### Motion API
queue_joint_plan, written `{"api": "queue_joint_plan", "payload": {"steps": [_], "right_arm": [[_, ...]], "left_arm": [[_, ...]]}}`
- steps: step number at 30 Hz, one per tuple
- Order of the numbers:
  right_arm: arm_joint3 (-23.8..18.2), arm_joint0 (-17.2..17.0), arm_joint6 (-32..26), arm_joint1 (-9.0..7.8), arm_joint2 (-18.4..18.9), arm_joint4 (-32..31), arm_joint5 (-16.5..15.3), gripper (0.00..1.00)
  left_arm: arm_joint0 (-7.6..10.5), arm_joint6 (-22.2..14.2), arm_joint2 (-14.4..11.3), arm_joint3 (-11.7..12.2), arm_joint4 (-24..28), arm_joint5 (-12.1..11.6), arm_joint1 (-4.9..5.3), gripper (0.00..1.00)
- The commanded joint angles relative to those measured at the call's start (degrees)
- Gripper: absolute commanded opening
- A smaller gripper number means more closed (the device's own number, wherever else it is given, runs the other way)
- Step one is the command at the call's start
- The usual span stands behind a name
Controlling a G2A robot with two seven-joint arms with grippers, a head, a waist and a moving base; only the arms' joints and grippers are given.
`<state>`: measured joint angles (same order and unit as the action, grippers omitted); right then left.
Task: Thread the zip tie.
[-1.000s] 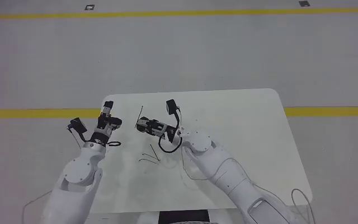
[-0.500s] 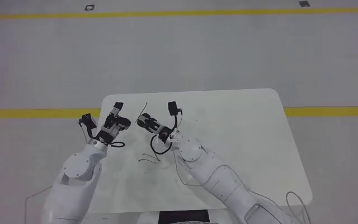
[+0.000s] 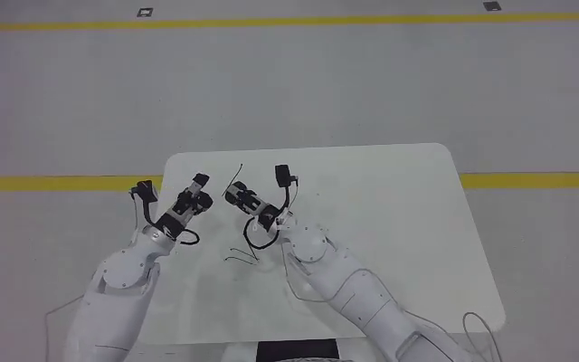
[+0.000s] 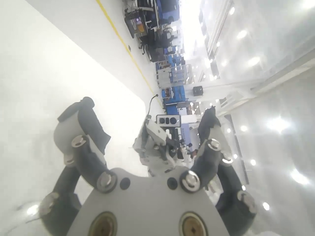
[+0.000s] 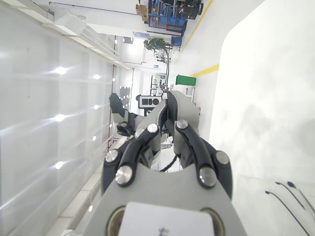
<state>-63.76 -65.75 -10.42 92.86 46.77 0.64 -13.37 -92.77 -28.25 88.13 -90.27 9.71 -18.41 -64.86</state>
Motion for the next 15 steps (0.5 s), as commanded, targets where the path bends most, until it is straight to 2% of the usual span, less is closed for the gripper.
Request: {"api": "queue_joint_plan", "payload": {"steps": [1,5,15], "right_arm": [[-0.18,-0.22,0.07,-0.06,0.39,0.08,0.16,0.00],[-0.13,-0.40,-0.58,-0.05,0.93,1.20,0.22,0.00],[-0.17,-0.50,-0.54,-0.05,0.91,1.17,0.27,0.00]], "left_arm": [[0.89,-3.04,0.61,1.38,1.62,-1.07,0.18,1.00],[1.67,-8.48,2.13,1.87,2.22,-1.07,0.37,1.00],[1.90,-8.65,2.54,1.99,1.50,-0.94,0.38,1.00]]}}
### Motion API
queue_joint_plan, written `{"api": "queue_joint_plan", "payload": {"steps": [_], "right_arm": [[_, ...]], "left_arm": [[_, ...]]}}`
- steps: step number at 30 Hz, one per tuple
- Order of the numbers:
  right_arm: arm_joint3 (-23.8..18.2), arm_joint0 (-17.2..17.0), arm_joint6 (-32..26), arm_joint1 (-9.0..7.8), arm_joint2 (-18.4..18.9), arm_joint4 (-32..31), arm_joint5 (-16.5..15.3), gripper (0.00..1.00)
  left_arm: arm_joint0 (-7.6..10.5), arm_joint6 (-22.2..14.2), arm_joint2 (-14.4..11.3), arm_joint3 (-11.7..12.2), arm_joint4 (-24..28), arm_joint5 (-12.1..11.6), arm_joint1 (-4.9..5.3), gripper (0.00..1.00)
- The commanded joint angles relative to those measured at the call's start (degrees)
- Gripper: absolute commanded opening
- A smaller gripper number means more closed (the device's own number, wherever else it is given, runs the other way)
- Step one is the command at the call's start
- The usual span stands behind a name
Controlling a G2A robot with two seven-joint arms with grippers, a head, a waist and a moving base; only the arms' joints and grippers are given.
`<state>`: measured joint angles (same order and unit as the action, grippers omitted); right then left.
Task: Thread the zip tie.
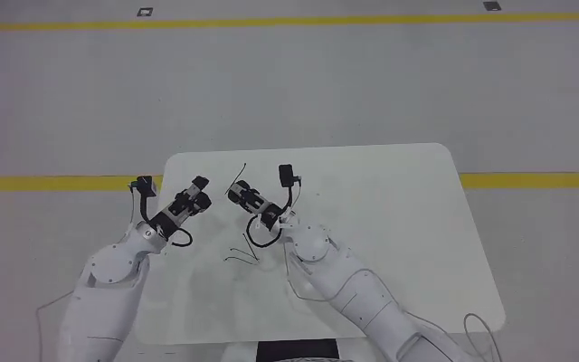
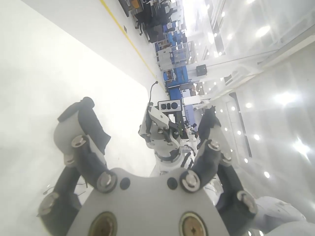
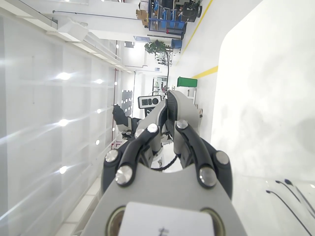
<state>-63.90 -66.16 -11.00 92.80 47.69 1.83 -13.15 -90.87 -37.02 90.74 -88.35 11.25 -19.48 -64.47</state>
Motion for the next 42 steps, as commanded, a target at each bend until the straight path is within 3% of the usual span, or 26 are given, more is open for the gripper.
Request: {"api": "queue_joint_plan", "payload": {"steps": [1,3,10,12,20,28,30,31,32,36,42], "right_arm": [[-0.30,-0.40,0.17,0.01,-0.22,-0.42,0.27,0.00],[-0.61,-0.56,0.80,0.16,-0.65,-0.96,0.83,0.00],[1.75,0.62,2.11,1.36,-2.82,-0.74,2.42,0.00],[2.39,1.00,2.06,1.63,-3.15,-0.34,2.59,0.00],[2.39,1.00,2.06,1.63,-3.15,-0.34,2.59,0.00],[-0.70,-1.01,5.95,1.61,-3.69,-4.88,4.36,0.00],[-1.09,-1.30,6.60,1.54,-3.35,-5.65,4.78,0.00],[-1.26,-1.43,6.55,1.51,-3.23,-5.76,4.90,0.00],[-1.40,-1.54,6.57,1.49,-3.08,-5.82,4.98,0.00],[-1.68,-2.08,6.92,1.42,-2.37,-5.92,5.04,0.00],[-1.55,-2.50,7.17,1.47,-1.73,-5.65,4.67,0.00]], "left_arm": [[-0.01,0.06,-0.58,0.33,-0.12,0.49,-0.03,1.00],[0.37,-0.56,-1.11,1.05,-1.72,0.00,0.08,1.00],[0.80,-3.65,-2.42,-0.04,-2.43,0.00,0.07,1.00],[0.74,-2.29,-2.07,-2.47,-2.49,0.00,-0.10,1.00],[0.74,-2.29,-2.07,-2.47,-2.49,0.00,-0.10,1.00],[1.01,0.43,-2.69,-1.52,-5.23,1.46,0.11,1.00],[1.05,0.82,-2.83,-1.29,-5.66,1.47,0.17,0.87],[1.05,0.85,-2.92,-1.20,-5.70,1.43,0.20,0.73],[1.08,0.87,-2.97,-1.11,-5.86,1.40,0.24,0.50],[1.34,0.67,-3.43,-0.65,-6.40,1.48,0.38,0.38],[1.95,1.02,-4.39,0.28,-7.79,2.28,0.54,0.33]]}}
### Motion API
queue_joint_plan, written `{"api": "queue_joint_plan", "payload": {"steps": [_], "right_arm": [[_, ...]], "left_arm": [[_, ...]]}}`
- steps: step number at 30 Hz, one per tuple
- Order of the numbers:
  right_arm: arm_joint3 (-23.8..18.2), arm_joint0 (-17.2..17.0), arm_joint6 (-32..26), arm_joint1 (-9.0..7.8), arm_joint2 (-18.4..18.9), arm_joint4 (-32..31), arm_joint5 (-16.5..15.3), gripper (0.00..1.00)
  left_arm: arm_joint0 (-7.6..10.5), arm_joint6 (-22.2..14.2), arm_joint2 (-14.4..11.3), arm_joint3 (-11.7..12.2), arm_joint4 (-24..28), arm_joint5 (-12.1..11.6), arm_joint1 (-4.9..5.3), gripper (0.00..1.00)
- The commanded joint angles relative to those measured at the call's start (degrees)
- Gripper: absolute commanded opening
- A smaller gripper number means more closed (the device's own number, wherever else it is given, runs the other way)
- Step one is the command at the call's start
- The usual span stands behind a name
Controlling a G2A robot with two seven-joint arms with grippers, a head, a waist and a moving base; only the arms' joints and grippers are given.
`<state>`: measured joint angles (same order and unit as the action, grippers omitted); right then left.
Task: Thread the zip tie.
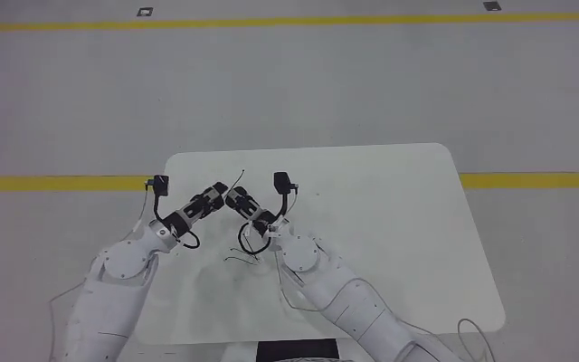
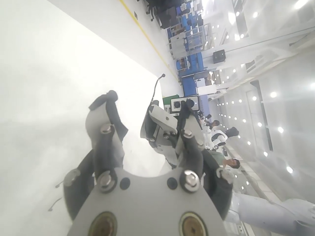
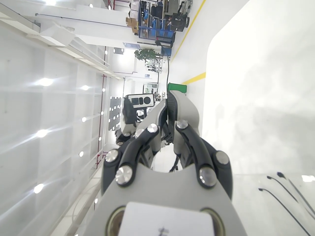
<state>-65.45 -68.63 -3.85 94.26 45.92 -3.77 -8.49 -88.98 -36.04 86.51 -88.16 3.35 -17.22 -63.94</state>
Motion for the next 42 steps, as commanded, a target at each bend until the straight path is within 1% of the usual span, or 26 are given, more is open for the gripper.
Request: {"api": "queue_joint_plan", "payload": {"steps": [1,4,5,6,10,13,18,23,26,27,29,30,31,37,42], "right_arm": [[0.02,-0.07,0.05,0.03,0.11,-0.11,0.02,0.00],[0.02,-0.14,0.06,0.09,0.22,-0.27,0.01,0.00],[0.05,-0.15,0.07,0.11,0.24,-0.32,0.01,0.00],[0.10,-0.16,0.07,0.14,0.24,-0.36,0.01,0.00],[0.41,-0.14,0.15,0.29,0.31,-0.29,0.02,0.00],[0.50,-0.31,1.18,0.44,0.53,0.01,0.58,0.00],[0.52,-0.58,1.67,0.52,1.16,0.40,0.40,0.00],[0.62,-0.76,1.63,0.64,1.39,0.70,0.33,0.00],[0.95,-0.69,1.52,0.78,1.35,0.94,0.44,0.00],[1.11,-0.63,1.47,0.84,1.33,1.03,0.46,0.00],[1.49,-0.45,1.45,0.96,1.27,1.14,0.43,0.00],[1.63,-0.38,1.46,1.02,1.24,1.18,0.41,0.00],[1.86,-0.29,1.48,1.09,1.22,1.21,0.47,0.00],[2.50,0.09,1.34,1.34,1.20,1.24,0.53,0.00],[2.73,0.20,1.05,1.49,1.25,1.20,0.25,0.00]], "left_arm": [[0.17,0.00,-0.31,0.22,0.12,0.08,0.04,0.32],[0.35,-0.01,-0.52,0.40,0.22,0.15,0.13,0.30],[0.39,-0.02,-0.57,0.43,0.27,0.16,0.15,0.28],[0.41,-0.03,-0.62,0.46,0.31,0.16,0.18,0.22],[0.51,-0.01,-0.85,0.61,0.29,0.18,0.31,0.11],[0.58,-0.05,-0.97,0.69,0.31,0.23,0.42,0.11],[0.63,-0.18,-1.23,0.83,0.34,0.12,0.60,0.18],[0.69,-1.01,-1.71,0.82,0.70,-0.46,0.76,0.16],[0.78,-1.36,-1.88,0.91,0.90,-0.61,0.87,0.11],[0.81,-1.45,-1.93,0.95,1.00,-0.61,0.90,0.07],[0.91,-1.72,-2.04,1.03,1.20,-0.56,0.97,0.04],[0.95,-1.80,-2.08,1.07,1.25,-0.54,1.01,0.01],[1.01,-1.87,-2.15,1.11,1.31,-0.53,1.05,0.00],[1.20,-1.96,-2.48,1.29,1.51,-0.52,1.23,0.02],[1.38,-1.52,-2.79,1.52,1.38,-0.39,1.36,0.07]]}}
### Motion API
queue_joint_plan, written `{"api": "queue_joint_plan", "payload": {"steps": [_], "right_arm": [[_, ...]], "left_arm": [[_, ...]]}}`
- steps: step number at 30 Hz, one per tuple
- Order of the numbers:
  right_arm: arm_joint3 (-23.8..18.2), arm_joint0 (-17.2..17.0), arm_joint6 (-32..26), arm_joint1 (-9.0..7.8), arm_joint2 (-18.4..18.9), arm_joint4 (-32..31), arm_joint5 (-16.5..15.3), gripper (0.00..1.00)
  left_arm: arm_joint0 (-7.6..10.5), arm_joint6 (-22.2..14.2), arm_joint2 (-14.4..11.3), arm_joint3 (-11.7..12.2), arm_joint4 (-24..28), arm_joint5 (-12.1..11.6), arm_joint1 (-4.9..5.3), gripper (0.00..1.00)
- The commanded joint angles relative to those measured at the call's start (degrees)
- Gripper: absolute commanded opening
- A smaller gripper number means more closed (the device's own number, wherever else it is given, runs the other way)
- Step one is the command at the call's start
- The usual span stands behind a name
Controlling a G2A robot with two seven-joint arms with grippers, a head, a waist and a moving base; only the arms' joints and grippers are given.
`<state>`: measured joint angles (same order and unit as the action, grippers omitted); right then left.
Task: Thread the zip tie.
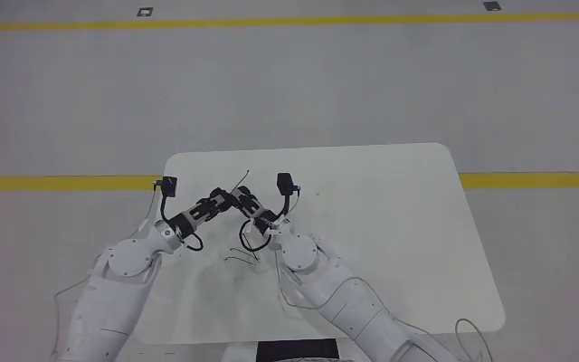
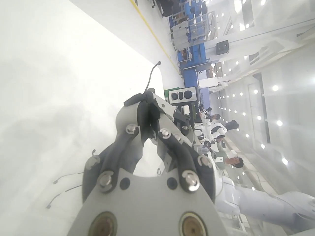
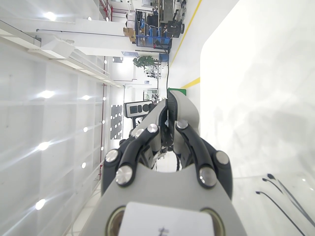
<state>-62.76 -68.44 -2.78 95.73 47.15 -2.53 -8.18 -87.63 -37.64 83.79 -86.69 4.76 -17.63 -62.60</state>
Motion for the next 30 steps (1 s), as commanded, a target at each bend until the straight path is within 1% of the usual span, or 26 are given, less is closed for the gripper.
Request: {"api": "queue_joint_plan", "payload": {"steps": [1,7,9,19,20,21,22,24,28,29,30], "right_arm": [[0.06,0.00,-0.05,0.05,0.02,-0.06,-0.11,0.00],[0.16,-0.09,-0.02,0.17,0.18,-0.32,-0.38,0.00],[0.11,-0.18,0.01,0.21,0.21,-0.44,-0.41,0.00],[-0.07,-0.50,0.06,0.32,0.60,-0.82,-0.43,0.00],[-0.09,-0.54,0.11,0.34,0.67,-0.83,-0.45,0.08],[-0.10,-0.58,0.13,0.35,0.70,-0.83,-0.46,0.22],[-0.11,-0.61,0.14,0.36,0.74,-0.83,-0.45,0.40],[-0.14,-0.67,0.20,0.39,0.82,-0.87,-0.43,0.47],[-0.29,-0.82,0.34,0.42,1.00,-1.03,-0.46,0.58],[-0.35,-0.88,0.35,0.42,1.06,-1.07,-0.47,0.67],[-0.45,-0.94,0.37,0.42,1.14,-1.15,-0.47,0.66]], "left_arm": [[0.05,0.15,-0.13,0.07,-0.05,0.02,0.05,0.07],[0.04,0.50,-0.47,0.09,-0.15,0.03,0.22,0.05],[0.02,0.66,-0.55,0.10,-0.17,0.09,0.28,0.00],[-0.12,1.58,-0.51,0.22,-0.13,0.03,0.58,0.00],[-0.18,1.64,-0.42,0.18,-0.04,-0.02,0.63,0.00],[-0.21,1.61,-0.34,0.17,0.02,-0.05,0.67,0.00],[-0.23,1.61,-0.27,0.19,0.09,-0.08,0.71,0.00],[-0.25,1.62,-0.15,0.23,0.23,-0.14,0.79,0.00],[-0.24,1.70,-0.09,0.29,0.35,-0.23,0.92,0.00],[-0.24,1.72,-0.08,0.30,0.40,-0.24,0.94,0.00],[-0.23,1.71,-0.10,0.31,0.49,-0.27,0.98,0.00]]}}
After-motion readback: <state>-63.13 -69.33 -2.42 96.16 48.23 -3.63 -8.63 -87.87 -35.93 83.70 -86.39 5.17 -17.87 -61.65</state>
